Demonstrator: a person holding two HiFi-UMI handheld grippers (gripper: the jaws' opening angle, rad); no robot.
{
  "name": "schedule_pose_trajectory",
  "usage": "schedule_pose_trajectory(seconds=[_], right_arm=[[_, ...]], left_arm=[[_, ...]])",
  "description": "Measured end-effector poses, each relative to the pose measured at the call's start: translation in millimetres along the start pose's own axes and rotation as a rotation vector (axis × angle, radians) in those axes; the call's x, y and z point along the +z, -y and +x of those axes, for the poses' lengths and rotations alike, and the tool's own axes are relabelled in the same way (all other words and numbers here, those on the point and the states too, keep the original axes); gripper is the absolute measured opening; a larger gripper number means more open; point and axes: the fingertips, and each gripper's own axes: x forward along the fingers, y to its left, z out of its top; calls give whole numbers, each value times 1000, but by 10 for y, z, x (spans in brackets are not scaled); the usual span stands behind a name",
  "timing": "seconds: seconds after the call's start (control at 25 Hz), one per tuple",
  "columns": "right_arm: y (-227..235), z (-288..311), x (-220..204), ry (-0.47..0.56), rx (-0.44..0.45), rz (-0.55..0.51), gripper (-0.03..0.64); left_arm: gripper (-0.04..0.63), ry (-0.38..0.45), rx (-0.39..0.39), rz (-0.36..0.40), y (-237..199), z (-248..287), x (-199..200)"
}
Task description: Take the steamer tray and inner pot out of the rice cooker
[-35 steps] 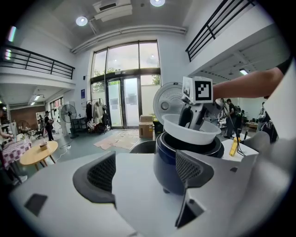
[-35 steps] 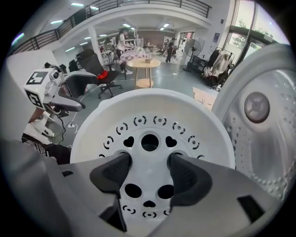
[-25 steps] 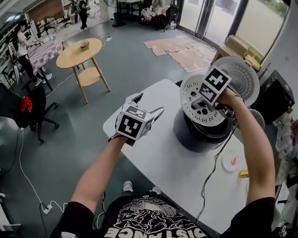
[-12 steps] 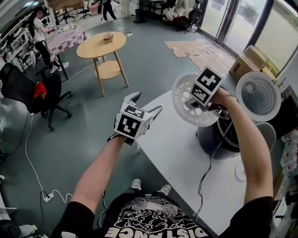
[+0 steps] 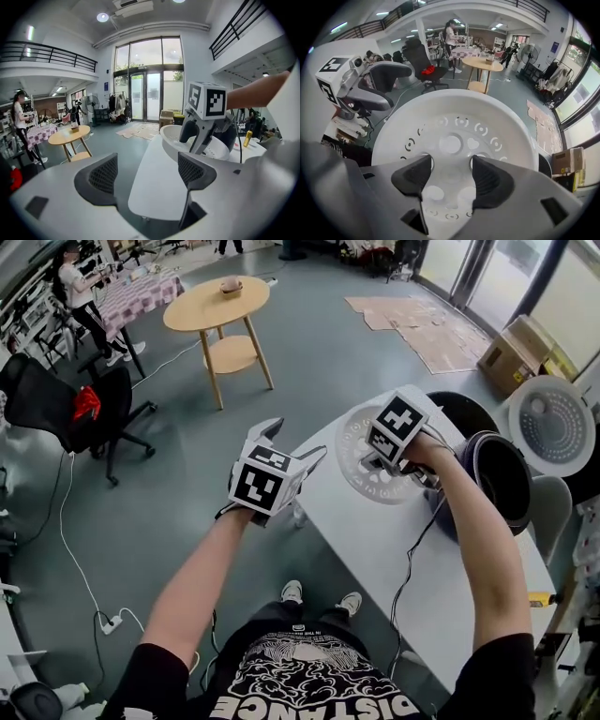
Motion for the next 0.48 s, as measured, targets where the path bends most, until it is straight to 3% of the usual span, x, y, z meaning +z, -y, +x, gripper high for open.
schedule_pose_trajectory(seconds=[0.28, 0.48], right_arm=[[-245, 920, -140, -20, 55, 133, 290], [-249, 1291, -335, -46, 37, 234, 291]], left_arm=[[393, -42, -53, 2, -120, 5, -322], [393, -89, -70, 20, -53, 61, -539]])
